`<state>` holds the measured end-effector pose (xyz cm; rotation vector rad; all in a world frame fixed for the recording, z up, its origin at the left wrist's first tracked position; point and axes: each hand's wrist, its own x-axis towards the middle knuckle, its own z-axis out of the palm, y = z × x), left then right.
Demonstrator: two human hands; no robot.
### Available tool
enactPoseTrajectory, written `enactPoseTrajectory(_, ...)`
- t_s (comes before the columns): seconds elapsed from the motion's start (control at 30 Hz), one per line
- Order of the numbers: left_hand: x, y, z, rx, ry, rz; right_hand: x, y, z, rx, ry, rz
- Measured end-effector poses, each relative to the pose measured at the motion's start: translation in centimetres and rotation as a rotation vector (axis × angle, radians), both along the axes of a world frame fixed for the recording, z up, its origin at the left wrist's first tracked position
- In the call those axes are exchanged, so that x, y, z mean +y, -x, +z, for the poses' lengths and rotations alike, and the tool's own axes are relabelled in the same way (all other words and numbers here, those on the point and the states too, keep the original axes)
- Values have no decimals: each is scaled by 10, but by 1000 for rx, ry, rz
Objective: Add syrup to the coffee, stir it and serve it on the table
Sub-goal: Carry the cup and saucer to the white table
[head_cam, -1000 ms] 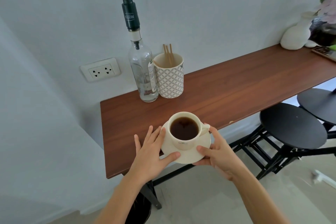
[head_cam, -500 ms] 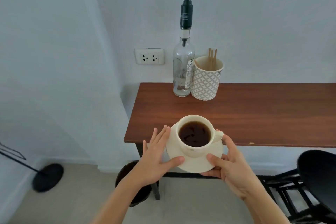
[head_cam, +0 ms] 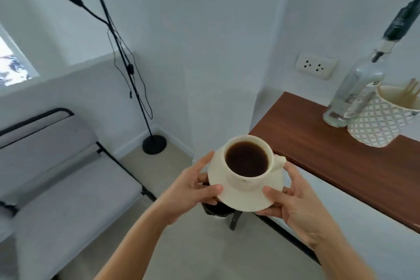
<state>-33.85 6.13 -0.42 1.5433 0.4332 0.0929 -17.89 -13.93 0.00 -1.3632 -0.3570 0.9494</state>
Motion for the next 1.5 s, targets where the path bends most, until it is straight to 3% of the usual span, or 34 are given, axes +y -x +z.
enactPoseTrajectory(0.27, 24, 176, 3, -6, 30, 327, 87, 116, -1, 67, -22, 354)
enactPoseTrajectory(0.8, 38, 553, -2, -23, 92, 912, 231, 452, -11, 147, -37, 945)
enactPoseTrajectory(1.1, 68, 682, -25, -41, 161, 1220, 331, 586, -33, 167, 22, 1241)
enactPoseTrajectory(1.5, 193, 805, -56, 34, 173, 1391, 494, 723, -78, 41, 79, 1397)
